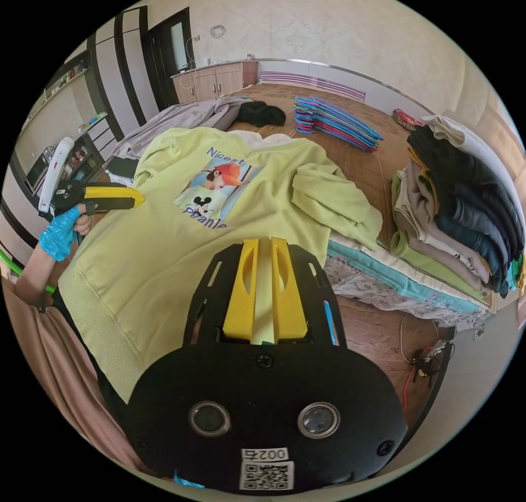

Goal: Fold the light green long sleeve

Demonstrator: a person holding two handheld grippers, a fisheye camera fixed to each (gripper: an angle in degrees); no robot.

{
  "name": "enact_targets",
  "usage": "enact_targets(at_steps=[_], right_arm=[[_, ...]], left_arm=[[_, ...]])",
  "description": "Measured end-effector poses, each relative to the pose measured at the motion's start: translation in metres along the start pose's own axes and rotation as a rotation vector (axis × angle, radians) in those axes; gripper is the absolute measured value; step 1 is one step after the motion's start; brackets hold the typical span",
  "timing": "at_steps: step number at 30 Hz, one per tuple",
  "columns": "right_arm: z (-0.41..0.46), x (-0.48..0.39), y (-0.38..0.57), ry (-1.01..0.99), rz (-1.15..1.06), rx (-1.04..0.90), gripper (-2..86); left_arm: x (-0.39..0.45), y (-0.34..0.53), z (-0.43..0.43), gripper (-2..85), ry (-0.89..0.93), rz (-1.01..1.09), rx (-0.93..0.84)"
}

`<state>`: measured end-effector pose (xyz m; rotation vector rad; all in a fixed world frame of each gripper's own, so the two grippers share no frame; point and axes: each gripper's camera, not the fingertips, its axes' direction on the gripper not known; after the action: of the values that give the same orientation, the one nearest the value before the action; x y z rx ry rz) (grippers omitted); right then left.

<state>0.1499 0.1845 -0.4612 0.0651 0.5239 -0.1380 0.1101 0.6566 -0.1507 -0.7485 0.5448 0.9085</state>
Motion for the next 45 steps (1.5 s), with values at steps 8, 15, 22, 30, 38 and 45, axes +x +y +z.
enact_targets(at_steps=[8,15,22,30,38,45], right_arm=[[0.009,-0.002,-0.009,0.001,0.009,0.012,3.9],[0.014,-0.008,-0.016,0.030,-0.006,0.019,1.8],[0.019,-0.014,-0.020,0.039,-0.017,0.036,-0.4],[0.025,-0.016,-0.027,0.045,-0.020,0.040,-0.7],[0.030,-0.018,-0.035,0.056,-0.026,0.038,-0.8],[0.035,-0.019,-0.042,0.049,-0.026,0.034,-0.8]], left_arm=[[-0.001,-0.015,0.011,-0.7,0.041,-0.023,0.022],[0.002,-0.027,0.018,-0.7,0.036,-0.029,0.039],[0.004,-0.037,0.024,-0.8,0.047,-0.033,0.057],[0.020,-0.050,0.029,-1.0,-0.040,0.018,0.063],[0.024,-0.060,0.033,-1.1,-0.061,0.041,0.074],[0.017,-0.070,0.036,-1.1,-0.013,0.019,0.074]])
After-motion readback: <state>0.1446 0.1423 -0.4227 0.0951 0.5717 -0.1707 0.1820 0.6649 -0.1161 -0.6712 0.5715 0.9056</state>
